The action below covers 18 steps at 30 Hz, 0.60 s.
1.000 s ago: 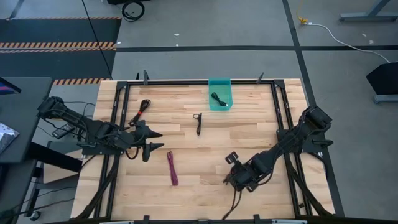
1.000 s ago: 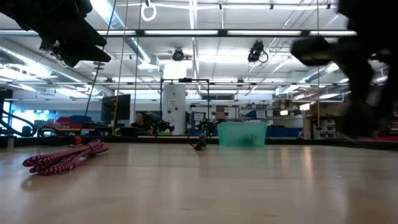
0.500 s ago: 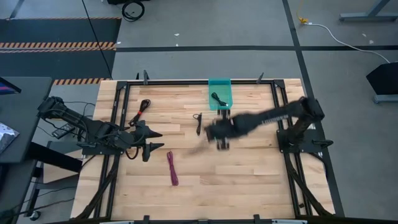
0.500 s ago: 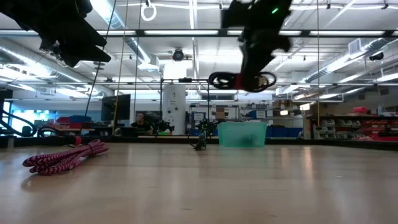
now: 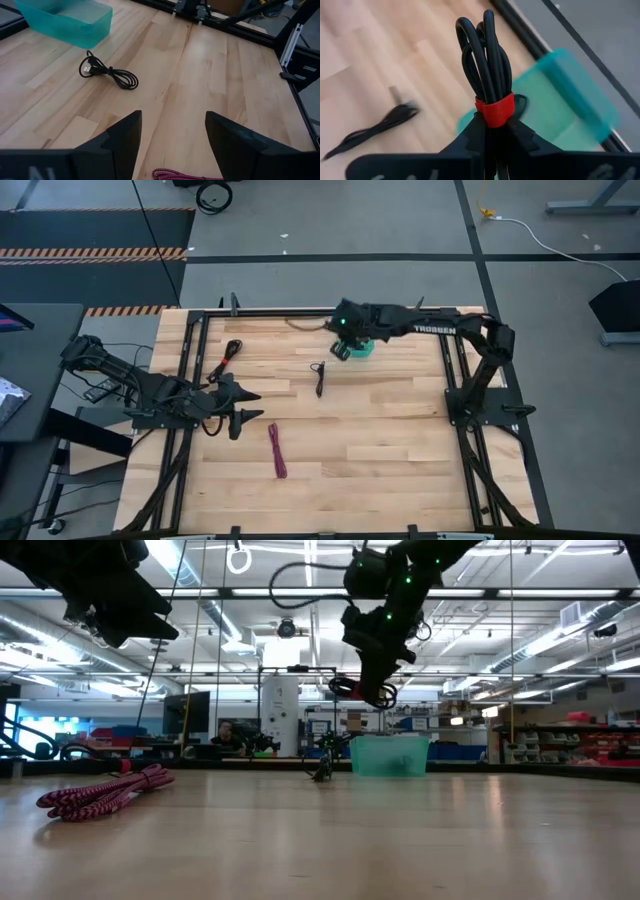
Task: Pick and place USB-C Cables
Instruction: Put the black charger cable into the green bin
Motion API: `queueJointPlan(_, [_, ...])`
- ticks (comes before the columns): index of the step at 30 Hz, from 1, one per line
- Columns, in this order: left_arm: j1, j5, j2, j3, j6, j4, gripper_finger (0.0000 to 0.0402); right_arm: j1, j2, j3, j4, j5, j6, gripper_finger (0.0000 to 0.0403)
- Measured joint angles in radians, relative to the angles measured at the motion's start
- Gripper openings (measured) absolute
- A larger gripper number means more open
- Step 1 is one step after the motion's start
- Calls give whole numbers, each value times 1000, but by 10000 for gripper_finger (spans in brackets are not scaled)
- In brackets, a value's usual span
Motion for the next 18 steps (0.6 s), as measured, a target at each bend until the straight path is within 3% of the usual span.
queueJointPlan(9, [0, -8, 0, 0, -5, 0, 227, -104, 25, -1, 16, -80, 110, 46])
queueJointPlan(18, [0, -8, 0, 0, -7, 0, 227, -150, 129, 0, 43, -101, 143, 55])
